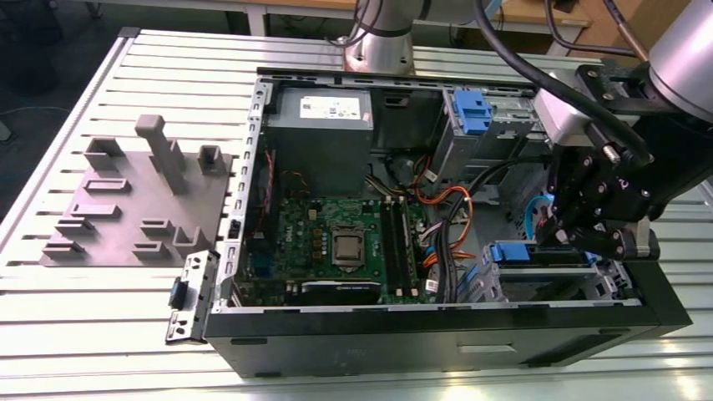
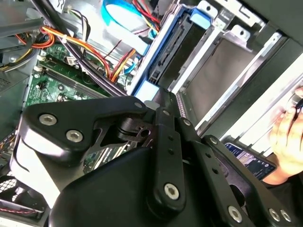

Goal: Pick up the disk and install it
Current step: 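Insert the first disk wire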

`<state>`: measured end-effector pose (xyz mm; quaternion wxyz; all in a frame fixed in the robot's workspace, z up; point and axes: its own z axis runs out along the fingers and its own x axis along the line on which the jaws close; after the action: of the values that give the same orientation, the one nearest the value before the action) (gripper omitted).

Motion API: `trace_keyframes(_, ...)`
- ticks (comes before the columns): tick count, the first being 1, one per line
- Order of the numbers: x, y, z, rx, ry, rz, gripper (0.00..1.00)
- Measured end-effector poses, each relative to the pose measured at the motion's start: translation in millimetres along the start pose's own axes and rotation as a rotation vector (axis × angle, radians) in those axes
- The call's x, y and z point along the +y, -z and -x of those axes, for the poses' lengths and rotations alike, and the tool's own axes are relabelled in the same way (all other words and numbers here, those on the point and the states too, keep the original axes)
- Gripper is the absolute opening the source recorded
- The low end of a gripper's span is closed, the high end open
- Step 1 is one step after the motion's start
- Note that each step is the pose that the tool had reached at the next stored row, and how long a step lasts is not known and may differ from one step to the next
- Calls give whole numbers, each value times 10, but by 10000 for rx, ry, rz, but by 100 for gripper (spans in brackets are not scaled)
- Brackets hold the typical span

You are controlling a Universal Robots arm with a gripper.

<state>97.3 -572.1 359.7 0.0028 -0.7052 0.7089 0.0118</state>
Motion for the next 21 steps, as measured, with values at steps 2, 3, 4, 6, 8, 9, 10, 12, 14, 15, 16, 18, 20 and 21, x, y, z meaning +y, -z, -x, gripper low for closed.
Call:
trace_keyframes(2,-26,0,0,0,1,1,11)
trace_keyframes(3,-41,0,0,-1,-1,4,11)
trace_keyframes(4,-55,0,0,0,0,6,11)
trace_keyframes(6,-85,0,0,-1,0,10,11)
trace_keyframes(8,-115,0,0,-1,0,14,11)
trace_keyframes(9,-129,0,1,-2,-1,16,11)
trace_keyframes(10,-143,0,1,-1,0,18,11)
trace_keyframes(12,-170,1,1,-1,-1,23,11)
trace_keyframes(14,-189,2,2,1,0,25,11)
trace_keyframes(15,-190,2,2,0,0,25,11)
trace_keyframes(16,-190,1,1,0,-1,26,11)
trace_keyframes(18,-191,3,1,0,-2,25,11)
trace_keyframes(20,-191,26,1,1,-1,25,11)
trace_keyframes(21,-191,42,2,-1,0,25,11)
